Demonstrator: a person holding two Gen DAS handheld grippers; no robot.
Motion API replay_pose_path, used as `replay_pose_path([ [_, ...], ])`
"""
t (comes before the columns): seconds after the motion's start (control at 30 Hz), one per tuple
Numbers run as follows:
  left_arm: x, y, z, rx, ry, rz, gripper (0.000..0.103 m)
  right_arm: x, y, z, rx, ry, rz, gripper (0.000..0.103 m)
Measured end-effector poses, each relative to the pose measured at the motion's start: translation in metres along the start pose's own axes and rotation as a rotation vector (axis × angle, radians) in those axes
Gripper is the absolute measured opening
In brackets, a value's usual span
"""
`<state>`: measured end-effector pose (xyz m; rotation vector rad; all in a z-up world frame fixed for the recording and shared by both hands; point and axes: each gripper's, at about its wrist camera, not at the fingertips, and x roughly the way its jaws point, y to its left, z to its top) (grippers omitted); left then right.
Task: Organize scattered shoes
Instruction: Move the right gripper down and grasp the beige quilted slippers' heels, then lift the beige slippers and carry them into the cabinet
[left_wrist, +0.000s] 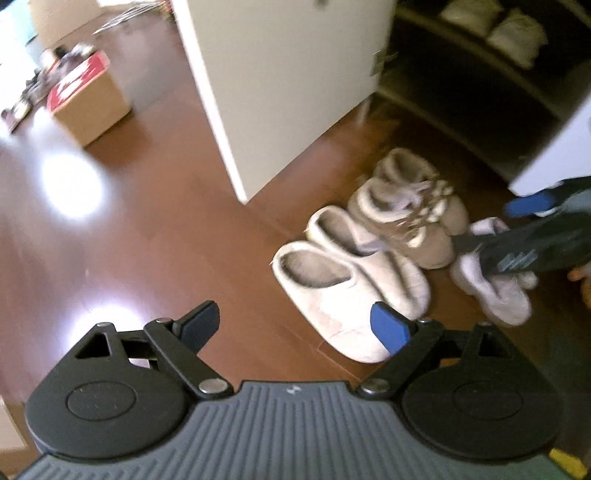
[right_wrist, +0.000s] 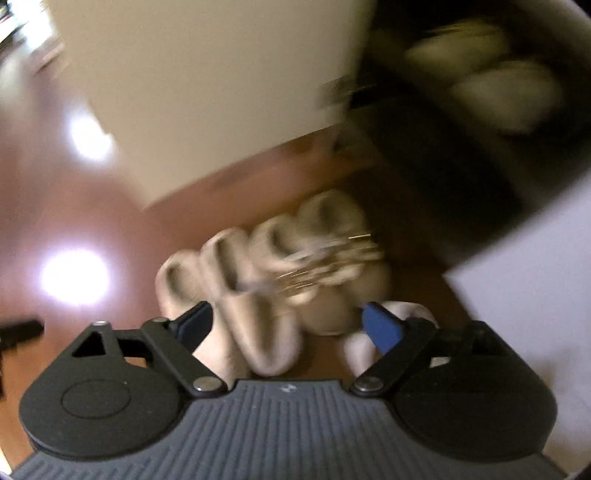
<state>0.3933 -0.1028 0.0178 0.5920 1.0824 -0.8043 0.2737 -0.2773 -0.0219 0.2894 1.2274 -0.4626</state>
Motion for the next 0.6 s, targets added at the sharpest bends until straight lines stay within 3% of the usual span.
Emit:
replay_pose_path([
  [0.13, 0.04, 0.003, -0.017, -0.034, 0.019, 0.034, 0.09, 0.087, 0.026, 0.0, -0.159, 0.032, 0.069, 0.07],
  [0.2, 0.059, 0.006, -0.024, -0.05, 0.038, 0.046, 0.09, 0.123, 0.038, 0.003, -0.202, 0.022, 0.074, 0.07],
  [0.37, 0.092, 0.012, -0.038, -0.078, 0.069, 0.05, 0.09, 0.193, 0.058, 0.002, -0.243, 0.104, 0.056, 0.068],
  [0.43, 0.099, 0.01, -0.042, -0.072, 0.086, 0.042, 0.09, 0.221, 0.065, 0.002, -0.259, 0.138, 0.048, 0.054],
  [0.47, 0.102, 0.009, -0.044, -0.066, 0.095, 0.038, 0.09, 0.235, 0.069, 0.002, -0.267, 0.155, 0.044, 0.032],
  [0.6, 0.112, 0.001, -0.053, -0.03, 0.134, 0.016, 0.09, 0.271, 0.083, -0.002, -0.323, 0.203, 0.024, 0.028],
])
